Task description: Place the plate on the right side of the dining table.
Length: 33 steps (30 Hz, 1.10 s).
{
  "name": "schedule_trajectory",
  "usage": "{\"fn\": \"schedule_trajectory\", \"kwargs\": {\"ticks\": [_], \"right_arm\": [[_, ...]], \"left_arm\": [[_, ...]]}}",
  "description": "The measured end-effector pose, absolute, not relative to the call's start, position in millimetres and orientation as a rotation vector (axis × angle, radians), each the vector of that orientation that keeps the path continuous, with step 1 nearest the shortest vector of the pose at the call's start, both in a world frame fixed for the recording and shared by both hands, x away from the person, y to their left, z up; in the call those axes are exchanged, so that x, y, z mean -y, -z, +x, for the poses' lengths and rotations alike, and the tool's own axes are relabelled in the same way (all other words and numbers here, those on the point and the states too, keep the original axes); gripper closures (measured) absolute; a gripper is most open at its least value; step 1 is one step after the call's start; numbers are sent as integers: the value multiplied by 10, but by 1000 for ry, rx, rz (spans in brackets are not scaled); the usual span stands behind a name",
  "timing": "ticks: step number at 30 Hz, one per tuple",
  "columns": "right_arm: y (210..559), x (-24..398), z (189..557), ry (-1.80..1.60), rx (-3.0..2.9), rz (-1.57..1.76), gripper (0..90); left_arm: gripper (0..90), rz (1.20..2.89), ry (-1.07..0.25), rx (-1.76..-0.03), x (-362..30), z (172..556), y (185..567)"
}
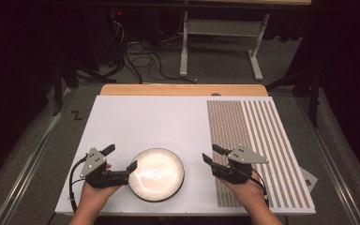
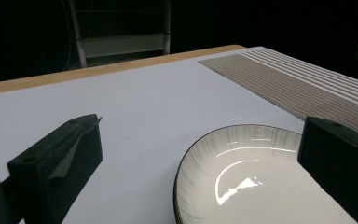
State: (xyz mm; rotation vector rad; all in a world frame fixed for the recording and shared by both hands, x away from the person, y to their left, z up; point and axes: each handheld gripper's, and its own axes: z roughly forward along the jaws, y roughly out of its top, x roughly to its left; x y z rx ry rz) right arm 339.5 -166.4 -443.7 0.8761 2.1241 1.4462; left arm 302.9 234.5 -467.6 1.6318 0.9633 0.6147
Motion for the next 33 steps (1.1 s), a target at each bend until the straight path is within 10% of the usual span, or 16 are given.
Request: {"fn": "schedule_trajectory", "kwargs": {"ticks": [18,33], "right_arm": [[4565,1261,3506,-1478,-2244,873,571],[4780,1173,3378,-1423,-2330,863,870]], "left_arm": [[3,1651,-621,-958,-2363,3017,4678],[3,1662,-599,-957,-2362,3018,4680]]}}
